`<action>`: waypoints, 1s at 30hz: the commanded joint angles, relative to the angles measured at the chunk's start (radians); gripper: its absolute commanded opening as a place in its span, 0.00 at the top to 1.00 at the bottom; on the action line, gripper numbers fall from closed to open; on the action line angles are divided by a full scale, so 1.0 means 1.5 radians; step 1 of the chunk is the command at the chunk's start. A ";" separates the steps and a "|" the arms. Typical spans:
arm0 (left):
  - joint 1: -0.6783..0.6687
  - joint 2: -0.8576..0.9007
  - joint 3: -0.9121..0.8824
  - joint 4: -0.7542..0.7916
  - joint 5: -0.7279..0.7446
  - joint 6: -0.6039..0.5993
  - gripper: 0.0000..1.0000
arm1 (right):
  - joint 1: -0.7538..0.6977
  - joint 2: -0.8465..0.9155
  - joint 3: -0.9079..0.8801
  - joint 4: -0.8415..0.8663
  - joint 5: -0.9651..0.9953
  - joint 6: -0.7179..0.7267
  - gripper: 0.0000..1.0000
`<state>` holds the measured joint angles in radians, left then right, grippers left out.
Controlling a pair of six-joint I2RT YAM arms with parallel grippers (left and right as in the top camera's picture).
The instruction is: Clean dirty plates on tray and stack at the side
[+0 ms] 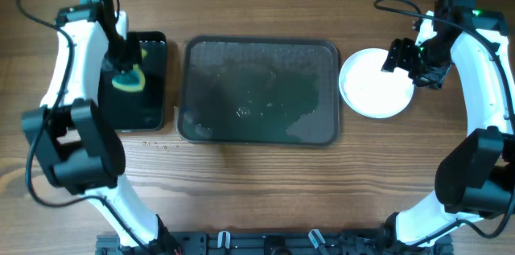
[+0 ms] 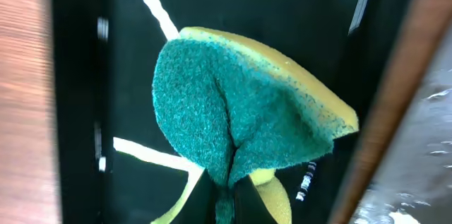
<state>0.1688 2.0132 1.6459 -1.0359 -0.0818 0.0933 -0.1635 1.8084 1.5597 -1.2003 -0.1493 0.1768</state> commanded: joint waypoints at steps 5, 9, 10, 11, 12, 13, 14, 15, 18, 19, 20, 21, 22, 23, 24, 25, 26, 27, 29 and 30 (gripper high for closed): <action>0.008 0.046 -0.048 0.044 -0.005 0.053 0.62 | 0.002 -0.008 0.006 0.002 0.000 -0.013 0.21; 0.008 0.044 -0.045 0.044 -0.009 0.052 0.21 | 0.002 -0.008 0.006 0.006 0.000 -0.013 0.21; 0.008 0.040 -0.042 0.039 -0.008 0.052 0.18 | 0.002 -0.008 0.006 0.006 0.000 -0.014 0.21; 0.008 0.036 -0.037 0.031 -0.008 0.046 0.18 | 0.002 -0.009 0.007 0.004 0.000 -0.019 0.21; 0.007 0.028 -0.028 0.021 -0.008 0.033 0.17 | 0.002 -0.012 0.009 0.001 -0.001 -0.029 0.21; 0.006 0.020 -0.020 0.011 -0.008 0.023 0.17 | 0.002 -0.016 0.009 -0.001 0.000 -0.031 0.16; 0.004 0.003 -0.004 -0.008 -0.008 0.010 0.17 | 0.002 -0.026 0.009 -0.002 0.000 -0.031 0.11; 0.002 -0.008 0.005 -0.016 -0.008 0.000 0.16 | 0.002 -0.036 0.009 -0.002 0.000 -0.031 0.01; -0.014 -0.069 0.045 -0.053 0.013 -0.030 0.00 | 0.002 -0.092 0.009 0.002 0.000 -0.032 0.00; -0.019 -0.086 0.050 -0.056 0.023 -0.038 0.00 | 0.002 -0.112 0.009 0.003 0.000 -0.036 0.00; -0.026 -0.116 0.051 -0.058 0.041 -0.044 0.00 | 0.002 -0.134 0.009 0.003 0.000 -0.042 0.00; -0.032 -0.135 0.051 -0.061 0.050 -0.051 0.00 | 0.002 -0.155 0.009 0.002 0.000 -0.048 0.00; -0.038 -0.156 0.051 -0.066 0.060 -0.057 0.00 | 0.002 -0.176 0.009 0.001 0.001 -0.049 0.00; -0.045 -0.174 0.051 -0.072 0.068 -0.058 0.00 | 0.002 -0.198 0.009 -0.002 0.003 -0.049 0.00; -0.051 -0.189 0.051 -0.076 0.072 -0.058 0.00 | 0.002 -0.217 0.009 -0.007 0.003 -0.049 0.00; -0.058 -0.201 0.051 -0.078 0.072 -0.058 0.00 | 0.002 -0.238 0.009 -0.014 0.003 -0.048 0.00; -0.064 -0.211 0.051 -0.078 0.072 -0.058 0.00 | 0.002 -0.253 0.009 -0.022 0.003 -0.048 0.00; -0.069 -0.217 0.051 -0.078 0.072 -0.058 0.00 | 0.002 -0.270 0.009 -0.033 0.003 -0.048 0.00; -0.077 -0.222 0.051 -0.078 0.072 -0.058 0.00 | 0.002 -0.304 0.009 -0.054 0.003 -0.049 0.00; -0.079 -0.222 0.051 -0.078 0.072 -0.058 0.00 | 0.002 -0.323 0.009 -0.068 0.003 -0.049 0.00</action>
<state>0.0624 1.6657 1.7248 -1.1492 0.0002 0.0303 -0.1631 1.3914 1.5608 -1.2678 -0.1493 0.1249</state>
